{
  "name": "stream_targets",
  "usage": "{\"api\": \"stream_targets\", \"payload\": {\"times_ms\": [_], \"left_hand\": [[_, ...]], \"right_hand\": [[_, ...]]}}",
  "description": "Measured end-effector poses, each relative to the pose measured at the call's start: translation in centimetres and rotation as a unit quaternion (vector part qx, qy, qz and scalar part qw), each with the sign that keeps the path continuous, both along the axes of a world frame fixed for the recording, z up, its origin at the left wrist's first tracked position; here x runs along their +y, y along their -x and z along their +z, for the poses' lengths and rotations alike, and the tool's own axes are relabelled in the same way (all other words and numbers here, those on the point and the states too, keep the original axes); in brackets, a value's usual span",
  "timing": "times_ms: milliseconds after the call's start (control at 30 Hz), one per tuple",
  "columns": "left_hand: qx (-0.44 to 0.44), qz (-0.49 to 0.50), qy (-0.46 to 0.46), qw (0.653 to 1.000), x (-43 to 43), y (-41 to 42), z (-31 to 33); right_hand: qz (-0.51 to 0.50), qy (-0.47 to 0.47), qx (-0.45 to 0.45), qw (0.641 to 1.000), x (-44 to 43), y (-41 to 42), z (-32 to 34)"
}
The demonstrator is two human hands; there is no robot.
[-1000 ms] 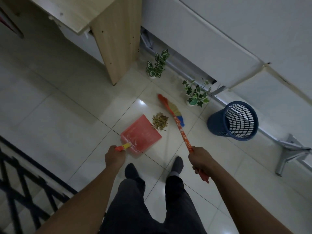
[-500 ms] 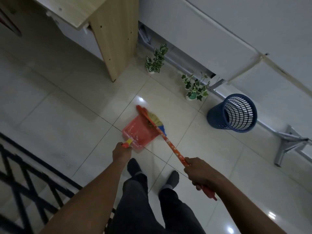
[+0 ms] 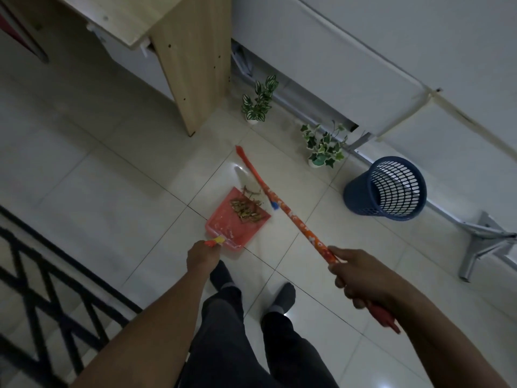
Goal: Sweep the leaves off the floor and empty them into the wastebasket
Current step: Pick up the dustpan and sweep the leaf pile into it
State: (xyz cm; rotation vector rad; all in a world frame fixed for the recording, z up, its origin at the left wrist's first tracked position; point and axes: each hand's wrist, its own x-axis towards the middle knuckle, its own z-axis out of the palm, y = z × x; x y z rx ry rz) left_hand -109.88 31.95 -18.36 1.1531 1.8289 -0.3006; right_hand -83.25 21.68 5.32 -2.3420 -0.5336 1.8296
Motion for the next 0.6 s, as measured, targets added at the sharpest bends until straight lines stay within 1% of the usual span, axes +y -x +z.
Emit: {"api": "stream_targets", "payload": {"times_ms": [133, 267, 333, 433, 600], "left_hand": [[0.016, -0.005, 0.001, 1.0, -1.6, -0.2, 0.4], [0.022, 0.011, 0.026, 0.999, -3.8, -0.6, 0.4], [0.021, 0.02, 0.038, 0.999, -4.8, -0.6, 0.3], [0.021, 0.028, 0.046, 0.998, -5.4, -0.6, 0.1], [0.026, 0.026, 0.053, 0.998, -5.9, -1.4, 0.0]], "right_hand": [[0.075, -0.012, -0.072, 0.995, 1.7, -0.2, -3.0], [0.199, 0.0, -0.151, 0.968, 2.2, 0.5, -6.1], [0.248, 0.012, -0.169, 0.954, 1.8, 1.0, -7.0], [0.299, 0.031, -0.156, 0.941, 0.5, 1.6, -7.6], [0.307, 0.052, -0.112, 0.944, -2.7, 1.7, -6.3]]}}
